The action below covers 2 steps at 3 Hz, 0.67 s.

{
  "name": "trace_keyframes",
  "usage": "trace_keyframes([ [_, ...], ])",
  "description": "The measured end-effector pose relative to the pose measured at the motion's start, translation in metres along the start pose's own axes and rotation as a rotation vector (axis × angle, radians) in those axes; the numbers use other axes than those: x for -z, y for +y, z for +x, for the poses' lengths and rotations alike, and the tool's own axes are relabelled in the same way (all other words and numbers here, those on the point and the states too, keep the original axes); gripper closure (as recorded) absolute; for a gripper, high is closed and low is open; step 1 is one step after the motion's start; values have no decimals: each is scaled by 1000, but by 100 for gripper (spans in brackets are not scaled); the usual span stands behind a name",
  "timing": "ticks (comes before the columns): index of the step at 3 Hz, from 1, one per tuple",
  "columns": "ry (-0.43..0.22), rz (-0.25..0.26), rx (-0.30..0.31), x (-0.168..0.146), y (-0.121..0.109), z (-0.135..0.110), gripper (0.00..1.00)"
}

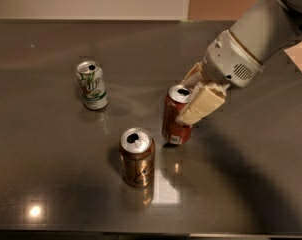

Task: Move coke can near orange can

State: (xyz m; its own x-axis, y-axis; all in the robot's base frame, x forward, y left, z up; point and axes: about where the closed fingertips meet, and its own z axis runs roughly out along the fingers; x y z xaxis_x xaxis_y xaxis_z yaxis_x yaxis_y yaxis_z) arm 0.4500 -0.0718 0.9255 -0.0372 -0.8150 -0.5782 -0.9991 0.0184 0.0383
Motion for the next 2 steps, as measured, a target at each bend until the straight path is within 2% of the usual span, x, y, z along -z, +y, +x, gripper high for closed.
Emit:
trace_keyframes([
  [1, -1, -24, 31, -9, 20, 0, 100],
  [2, 8, -44, 70, -18, 37, 2, 82],
])
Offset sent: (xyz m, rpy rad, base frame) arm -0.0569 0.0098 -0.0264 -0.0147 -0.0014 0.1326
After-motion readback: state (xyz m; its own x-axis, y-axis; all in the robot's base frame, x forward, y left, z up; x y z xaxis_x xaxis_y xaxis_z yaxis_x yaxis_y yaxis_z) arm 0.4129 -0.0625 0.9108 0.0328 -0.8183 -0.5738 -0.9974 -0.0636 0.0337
